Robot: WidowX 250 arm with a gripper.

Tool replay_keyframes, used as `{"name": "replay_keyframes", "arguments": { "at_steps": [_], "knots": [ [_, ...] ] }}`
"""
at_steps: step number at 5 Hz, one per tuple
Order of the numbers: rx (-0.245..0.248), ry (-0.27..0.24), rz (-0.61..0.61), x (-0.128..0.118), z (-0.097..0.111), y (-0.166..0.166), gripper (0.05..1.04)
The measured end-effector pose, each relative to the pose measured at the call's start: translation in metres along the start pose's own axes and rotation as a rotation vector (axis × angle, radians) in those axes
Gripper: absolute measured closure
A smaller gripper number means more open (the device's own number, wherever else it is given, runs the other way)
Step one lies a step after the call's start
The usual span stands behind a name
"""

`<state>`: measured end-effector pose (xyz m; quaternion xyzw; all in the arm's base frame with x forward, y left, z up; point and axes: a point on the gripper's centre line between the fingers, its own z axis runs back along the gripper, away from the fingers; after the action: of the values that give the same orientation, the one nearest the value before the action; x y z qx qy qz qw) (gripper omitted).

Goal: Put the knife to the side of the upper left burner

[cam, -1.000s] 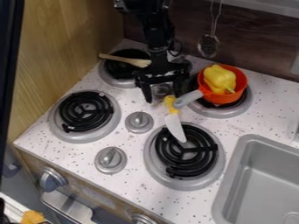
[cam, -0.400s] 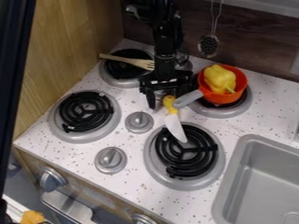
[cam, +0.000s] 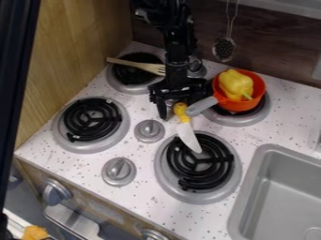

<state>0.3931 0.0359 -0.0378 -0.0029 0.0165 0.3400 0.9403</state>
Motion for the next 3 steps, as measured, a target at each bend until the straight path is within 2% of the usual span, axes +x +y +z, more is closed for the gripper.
{"name": "replay_keyframes", "arguments": {
  "at_steps": [1, 2, 3],
  "knots": [
    [-0.001, 0.001, 0.002, 0.0003, -0.0006, 0.0003, 0.107],
    [-0.001, -0.001, -0.002, 0.0010, -0.0012, -0.0007, 0.373],
    [0.027, 0.025, -0.023, 0.0000, -0.0003, 0.0016, 0.576]
  ]
}}
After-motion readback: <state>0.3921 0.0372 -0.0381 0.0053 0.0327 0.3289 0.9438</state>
